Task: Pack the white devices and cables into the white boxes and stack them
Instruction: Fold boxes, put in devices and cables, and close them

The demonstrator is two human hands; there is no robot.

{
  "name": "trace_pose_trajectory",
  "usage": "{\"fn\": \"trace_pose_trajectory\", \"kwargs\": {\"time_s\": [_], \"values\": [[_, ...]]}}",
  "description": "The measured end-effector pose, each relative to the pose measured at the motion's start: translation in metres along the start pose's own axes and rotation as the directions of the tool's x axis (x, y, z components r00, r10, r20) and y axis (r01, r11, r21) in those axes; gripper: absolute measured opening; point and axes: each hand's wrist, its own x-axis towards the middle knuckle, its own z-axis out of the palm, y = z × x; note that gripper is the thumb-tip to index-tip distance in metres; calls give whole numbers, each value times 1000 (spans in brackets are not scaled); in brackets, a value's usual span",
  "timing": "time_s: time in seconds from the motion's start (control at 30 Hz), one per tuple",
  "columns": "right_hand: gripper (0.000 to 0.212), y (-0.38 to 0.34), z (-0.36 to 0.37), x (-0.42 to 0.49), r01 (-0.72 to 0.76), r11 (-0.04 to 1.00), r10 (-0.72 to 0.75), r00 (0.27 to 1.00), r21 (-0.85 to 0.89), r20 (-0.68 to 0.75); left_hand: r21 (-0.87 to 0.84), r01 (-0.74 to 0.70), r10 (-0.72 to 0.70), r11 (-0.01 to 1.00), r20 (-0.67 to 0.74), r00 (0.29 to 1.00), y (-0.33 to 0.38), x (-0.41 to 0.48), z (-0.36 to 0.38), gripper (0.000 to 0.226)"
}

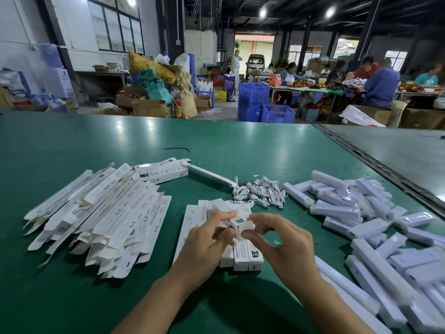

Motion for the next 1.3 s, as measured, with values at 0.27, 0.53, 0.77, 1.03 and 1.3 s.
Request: {"fn": "trace_pose_trajectory", "kwargs": {"time_s": [0.27, 0.53, 0.77, 1.03, 1.3], "values": [[10, 2, -2, 0, 30, 998, -34, 998, 61, 60, 3, 12, -12, 1000, -14, 1000, -7, 1, 2, 33], [9, 2, -3, 2, 15, 996, -26, 992, 88, 125, -48, -12, 8, 999, -79, 997, -3, 1, 3, 53], [6, 1, -4, 3, -37, 991, 18, 989, 127, 148, -61, -6, 2, 998, -63, 998, 2, 2, 1, 48], [9, -5, -6, 2, -293, 912, 247, 951, 286, 187, -49, 21, -21, 999, -13, 1000, 0, 1, 4, 53], [7, -3, 1, 0, -427, 831, 351, 900, 357, 259, -40, 59, -58, 997, 5, 998, -1, 3, 4, 42]]}}
